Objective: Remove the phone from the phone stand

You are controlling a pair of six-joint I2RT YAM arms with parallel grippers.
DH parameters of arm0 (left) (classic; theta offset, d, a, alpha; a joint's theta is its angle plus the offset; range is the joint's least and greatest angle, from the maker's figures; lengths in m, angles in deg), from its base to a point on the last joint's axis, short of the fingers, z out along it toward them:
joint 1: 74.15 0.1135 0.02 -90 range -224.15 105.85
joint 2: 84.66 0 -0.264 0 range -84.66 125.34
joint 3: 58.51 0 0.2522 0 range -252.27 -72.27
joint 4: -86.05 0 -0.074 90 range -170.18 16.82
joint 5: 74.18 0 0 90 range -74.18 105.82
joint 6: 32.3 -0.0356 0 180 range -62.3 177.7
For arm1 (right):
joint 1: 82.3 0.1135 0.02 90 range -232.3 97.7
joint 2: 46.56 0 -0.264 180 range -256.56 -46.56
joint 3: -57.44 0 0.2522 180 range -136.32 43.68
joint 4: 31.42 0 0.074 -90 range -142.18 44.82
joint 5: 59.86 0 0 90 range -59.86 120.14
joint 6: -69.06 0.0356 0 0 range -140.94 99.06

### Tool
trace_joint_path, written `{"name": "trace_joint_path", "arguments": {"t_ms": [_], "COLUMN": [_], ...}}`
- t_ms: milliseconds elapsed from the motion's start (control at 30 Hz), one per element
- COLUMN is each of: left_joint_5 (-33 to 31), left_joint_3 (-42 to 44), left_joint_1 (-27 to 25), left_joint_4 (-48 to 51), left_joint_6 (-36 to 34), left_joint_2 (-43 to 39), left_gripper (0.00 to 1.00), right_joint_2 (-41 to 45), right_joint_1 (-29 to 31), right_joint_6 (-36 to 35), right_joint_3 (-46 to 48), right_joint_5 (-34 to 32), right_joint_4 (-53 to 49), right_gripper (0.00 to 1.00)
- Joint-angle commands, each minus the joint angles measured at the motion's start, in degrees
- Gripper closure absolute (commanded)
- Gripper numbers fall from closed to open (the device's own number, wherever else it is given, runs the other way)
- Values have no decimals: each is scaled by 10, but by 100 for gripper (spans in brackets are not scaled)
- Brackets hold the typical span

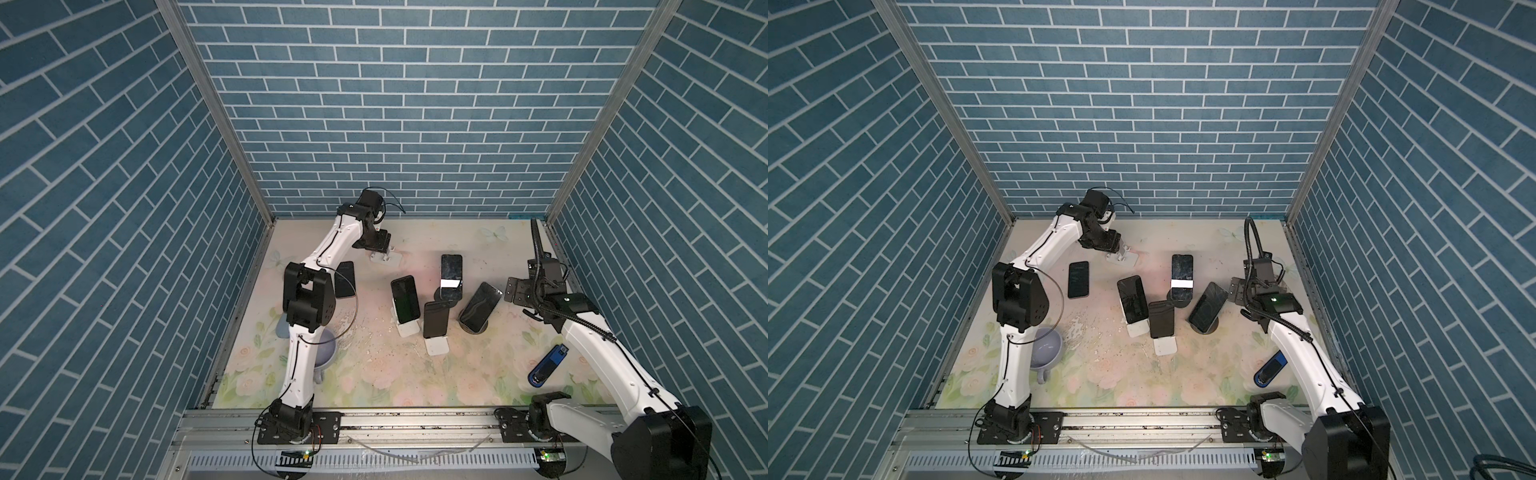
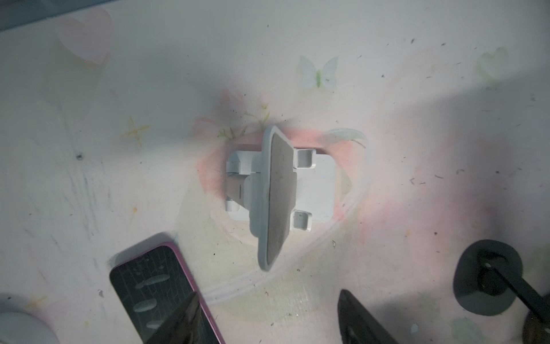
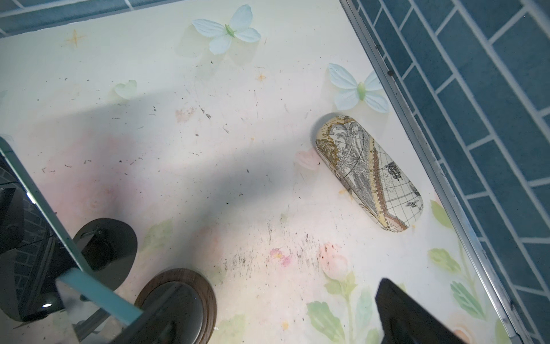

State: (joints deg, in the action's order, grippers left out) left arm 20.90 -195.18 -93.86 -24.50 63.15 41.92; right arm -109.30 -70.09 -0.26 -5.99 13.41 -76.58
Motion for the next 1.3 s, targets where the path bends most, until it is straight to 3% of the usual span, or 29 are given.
{"name": "trace_joint_path", "arguments": {"t_ms": [0, 200, 500, 700, 800, 967, 1267], "left_joint_5": [3, -7, -69, -71, -39, 76, 129], "left_joint_3": [35, 112, 266, 403, 479, 577, 642], "left_joint_1": [-3, -19, -66, -72, -71, -73, -74], "left_joint_4": [-27, -60, -132, -219, -282, -394, -442], "left_joint_6": [11, 22, 47, 78, 95, 145, 180], "left_joint_2": [-45, -122, -266, -387, -449, -515, -570], "left_gripper": [20, 1, 0, 0, 0, 0, 0], "right_joint_2": [0, 3, 20, 33, 39, 37, -2], "right_joint_1": [-1, -1, -1, 1, 4, 31, 87], "right_joint_6": [4, 9, 25, 69, 92, 131, 173], "right_joint_3": [-15, -21, -38, -53, -59, -84, -129], "right_joint_5": [-3, -1, 6, 18, 11, -17, -55], "right_joint_4": [-15, -27, -63, -87, -98, -123, -164], "right_gripper": [1, 1, 1, 1, 1, 1, 1]}}
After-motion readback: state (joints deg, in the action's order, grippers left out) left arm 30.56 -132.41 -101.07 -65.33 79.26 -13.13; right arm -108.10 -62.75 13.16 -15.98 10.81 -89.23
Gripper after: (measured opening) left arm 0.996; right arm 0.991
